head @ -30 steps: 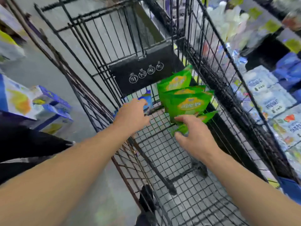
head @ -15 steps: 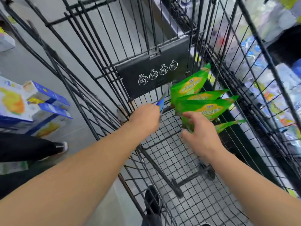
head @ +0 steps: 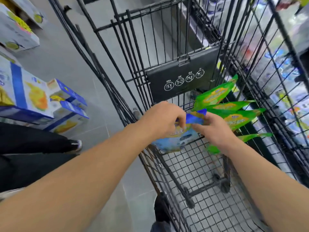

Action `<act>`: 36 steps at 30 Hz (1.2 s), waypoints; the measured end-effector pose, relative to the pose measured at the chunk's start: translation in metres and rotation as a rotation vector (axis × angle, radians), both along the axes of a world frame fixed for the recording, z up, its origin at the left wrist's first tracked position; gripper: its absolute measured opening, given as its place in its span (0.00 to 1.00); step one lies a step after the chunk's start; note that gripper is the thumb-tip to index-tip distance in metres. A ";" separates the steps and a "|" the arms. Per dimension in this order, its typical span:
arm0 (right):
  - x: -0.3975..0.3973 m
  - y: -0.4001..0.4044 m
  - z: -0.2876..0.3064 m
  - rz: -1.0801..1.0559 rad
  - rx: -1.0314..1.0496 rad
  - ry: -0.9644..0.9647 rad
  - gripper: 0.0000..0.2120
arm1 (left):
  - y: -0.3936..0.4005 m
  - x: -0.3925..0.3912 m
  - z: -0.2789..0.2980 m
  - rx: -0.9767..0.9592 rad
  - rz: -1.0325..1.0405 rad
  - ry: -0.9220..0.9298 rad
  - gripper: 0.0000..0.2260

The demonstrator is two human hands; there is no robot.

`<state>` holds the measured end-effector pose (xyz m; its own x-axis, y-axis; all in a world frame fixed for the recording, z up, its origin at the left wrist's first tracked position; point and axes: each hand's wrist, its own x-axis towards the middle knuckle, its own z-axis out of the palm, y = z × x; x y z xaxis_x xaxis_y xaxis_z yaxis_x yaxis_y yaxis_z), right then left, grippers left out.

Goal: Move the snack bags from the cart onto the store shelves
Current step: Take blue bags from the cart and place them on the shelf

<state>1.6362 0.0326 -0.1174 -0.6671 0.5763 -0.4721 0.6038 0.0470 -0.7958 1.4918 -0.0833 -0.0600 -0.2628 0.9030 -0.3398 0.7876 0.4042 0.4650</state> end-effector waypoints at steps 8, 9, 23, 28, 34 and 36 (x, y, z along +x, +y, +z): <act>0.011 -0.018 0.016 -0.311 -0.380 0.269 0.11 | -0.007 0.006 -0.005 0.179 0.356 0.126 0.12; 0.014 -0.016 0.022 -0.371 -0.408 0.290 0.12 | -0.007 0.008 -0.008 0.210 0.447 0.145 0.14; 0.070 0.022 0.068 -0.704 -0.851 0.448 0.26 | 0.012 0.045 -0.021 0.139 0.752 -1.230 0.14; 0.107 0.032 0.068 -0.796 -0.813 0.487 0.22 | 0.021 0.090 -0.011 0.148 0.781 -1.203 0.07; 0.189 0.034 0.072 -0.820 -0.565 0.493 0.24 | 0.055 0.152 0.011 0.231 0.805 -1.163 0.09; 0.227 0.036 0.074 -0.872 -0.484 0.489 0.13 | 0.071 0.184 0.020 0.234 0.771 -1.143 0.08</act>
